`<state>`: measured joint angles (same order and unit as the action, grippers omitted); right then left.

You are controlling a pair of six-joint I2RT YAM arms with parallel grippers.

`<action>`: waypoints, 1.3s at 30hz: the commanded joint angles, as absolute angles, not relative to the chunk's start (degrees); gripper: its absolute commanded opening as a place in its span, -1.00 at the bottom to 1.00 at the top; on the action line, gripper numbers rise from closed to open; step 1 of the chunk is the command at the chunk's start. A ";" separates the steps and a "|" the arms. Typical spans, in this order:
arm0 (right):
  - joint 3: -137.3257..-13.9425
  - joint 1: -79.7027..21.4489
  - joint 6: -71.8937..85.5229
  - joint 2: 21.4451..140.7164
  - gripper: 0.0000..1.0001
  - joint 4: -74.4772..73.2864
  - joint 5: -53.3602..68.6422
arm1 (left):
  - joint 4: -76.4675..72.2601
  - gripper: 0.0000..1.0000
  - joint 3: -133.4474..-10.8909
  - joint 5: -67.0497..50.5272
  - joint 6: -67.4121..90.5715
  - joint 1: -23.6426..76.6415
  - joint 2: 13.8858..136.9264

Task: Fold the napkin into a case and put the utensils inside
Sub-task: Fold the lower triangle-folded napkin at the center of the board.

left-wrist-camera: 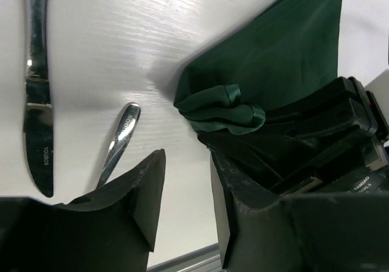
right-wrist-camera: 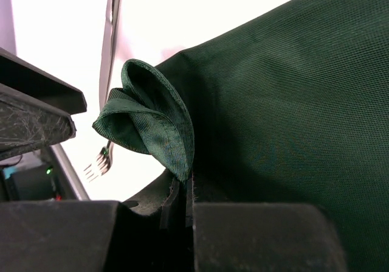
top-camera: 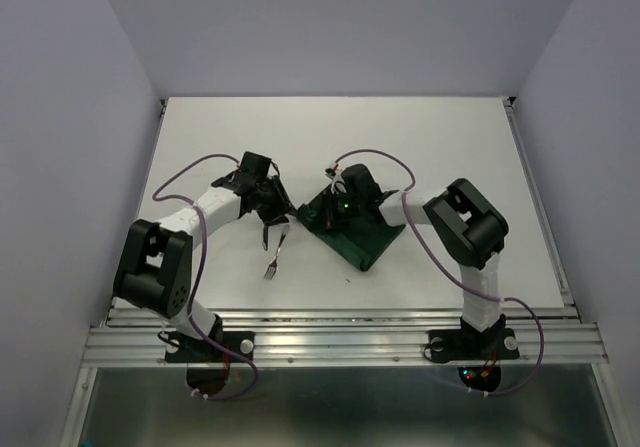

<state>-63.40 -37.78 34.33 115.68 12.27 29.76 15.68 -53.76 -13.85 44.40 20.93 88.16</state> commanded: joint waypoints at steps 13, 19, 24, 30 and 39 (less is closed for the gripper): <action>-67.32 -34.72 35.51 120.41 -0.99 10.46 41.83 | 12.83 -1.00 -61.87 -20.21 37.71 23.47 96.50; -67.67 -34.72 35.68 120.76 -0.99 10.28 42.01 | 12.57 -1.00 -65.21 -20.83 37.44 23.55 100.80; -67.41 -34.19 35.86 120.50 -0.96 10.11 41.40 | 12.66 -1.00 -67.67 -20.74 36.74 23.64 104.23; -66.36 -33.66 36.12 119.18 -0.12 9.84 40.17 | 13.18 -1.00 -68.73 -19.16 36.30 23.64 106.17; -64.69 -33.66 32.08 110.66 0.79 1.86 32.35 | 13.71 -1.00 -68.82 -17.14 36.21 23.64 107.67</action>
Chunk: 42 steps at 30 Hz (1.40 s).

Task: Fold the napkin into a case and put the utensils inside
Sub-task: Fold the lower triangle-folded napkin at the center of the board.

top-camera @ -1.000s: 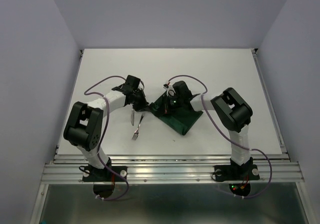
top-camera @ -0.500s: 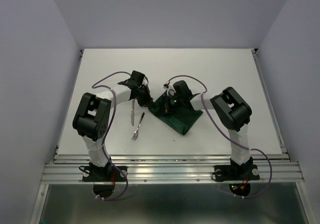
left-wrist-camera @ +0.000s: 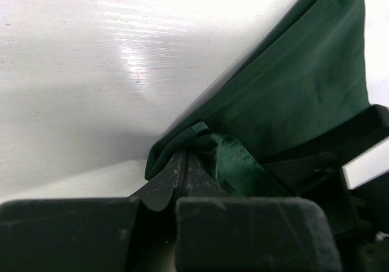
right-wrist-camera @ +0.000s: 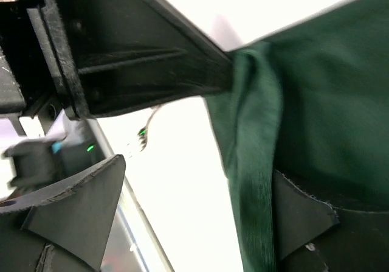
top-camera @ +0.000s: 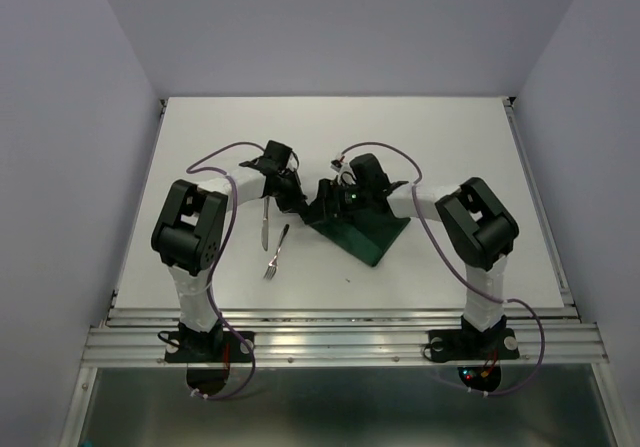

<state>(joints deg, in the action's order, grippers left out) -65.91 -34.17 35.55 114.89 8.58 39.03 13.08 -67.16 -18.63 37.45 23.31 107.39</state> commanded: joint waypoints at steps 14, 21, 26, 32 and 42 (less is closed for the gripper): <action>-54.24 -33.66 31.19 97.66 0.70 -5.71 16.03 | 13.18 -1.00 -68.64 -16.70 36.12 23.55 108.72; -45.54 -33.66 36.29 80.26 0.81 -10.72 -6.84 | 13.36 -1.00 -68.99 -16.79 35.95 23.55 109.42; -42.20 -33.66 36.82 76.12 0.70 -16.07 -7.56 | 13.62 -1.00 -69.70 -17.14 36.12 23.55 109.78; -38.41 -33.66 37.00 74.97 0.44 -13.45 -0.62 | 13.80 -1.00 -70.84 -17.40 35.95 23.55 109.86; -37.62 -34.72 34.98 78.31 0.29 -9.76 6.59 | 15.47 -1.00 -75.23 -16.79 35.24 23.55 113.20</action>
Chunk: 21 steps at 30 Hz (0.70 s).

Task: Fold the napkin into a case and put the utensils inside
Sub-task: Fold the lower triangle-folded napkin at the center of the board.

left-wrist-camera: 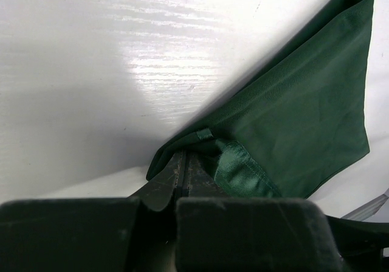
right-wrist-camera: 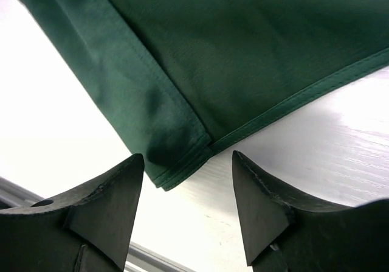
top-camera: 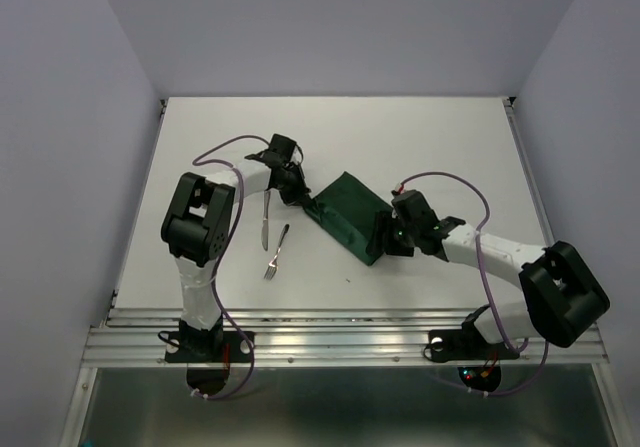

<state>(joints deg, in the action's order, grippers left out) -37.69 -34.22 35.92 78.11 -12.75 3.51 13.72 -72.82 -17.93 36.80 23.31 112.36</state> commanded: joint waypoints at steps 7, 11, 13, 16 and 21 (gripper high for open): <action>-37.18 -34.72 35.15 80.51 0.22 -7.21 9.58 | 16.00 -1.00 -78.13 -17.31 34.72 23.55 115.84; -37.79 -34.72 35.86 80.77 0.08 -6.59 9.23 | 16.43 -1.00 -79.01 -17.31 34.28 23.55 116.19; -37.71 -34.72 36.12 81.03 -0.05 -6.16 9.32 | 16.52 -1.00 -79.19 -17.31 34.10 23.55 116.19; -37.62 -34.72 36.56 80.86 -0.21 -5.89 9.49 | 16.70 -1.00 -79.28 -17.40 34.01 23.56 116.19; -37.53 -34.72 36.65 80.42 -0.18 -6.15 9.58 | 16.70 -1.00 -79.19 -17.40 33.93 23.56 116.19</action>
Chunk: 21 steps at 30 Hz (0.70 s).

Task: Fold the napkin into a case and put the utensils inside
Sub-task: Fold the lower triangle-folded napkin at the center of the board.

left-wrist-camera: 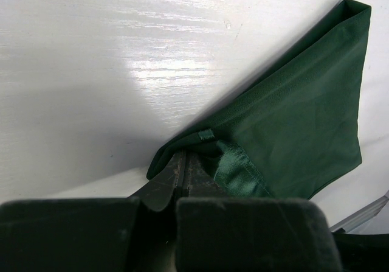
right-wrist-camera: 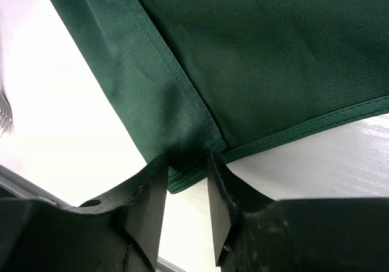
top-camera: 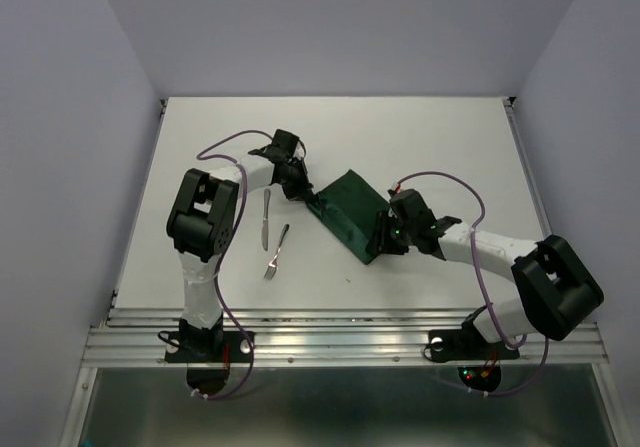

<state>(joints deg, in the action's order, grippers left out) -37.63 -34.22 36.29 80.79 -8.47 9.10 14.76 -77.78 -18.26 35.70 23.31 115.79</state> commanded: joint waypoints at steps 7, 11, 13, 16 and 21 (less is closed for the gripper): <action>-36.83 -35.24 36.83 82.35 0.00 -5.37 10.02 | 16.44 -1.00 -79.01 -17.49 34.01 23.64 116.19; -36.56 -35.24 36.91 82.44 -0.25 -5.45 9.23 | 16.44 -1.00 -78.93 -17.49 34.01 23.64 116.10; -36.30 -35.24 37.09 81.74 -0.37 -5.54 8.62 | 16.44 -1.00 -78.93 -17.58 34.01 23.64 116.10; -36.47 -35.24 37.18 80.95 -0.51 -5.89 8.17 | 16.44 -1.00 -78.84 -17.58 34.01 23.64 116.10; -37.35 -35.24 37.09 78.67 -0.84 -7.38 5.98 | 16.35 -1.00 -78.84 -17.67 34.01 23.64 116.10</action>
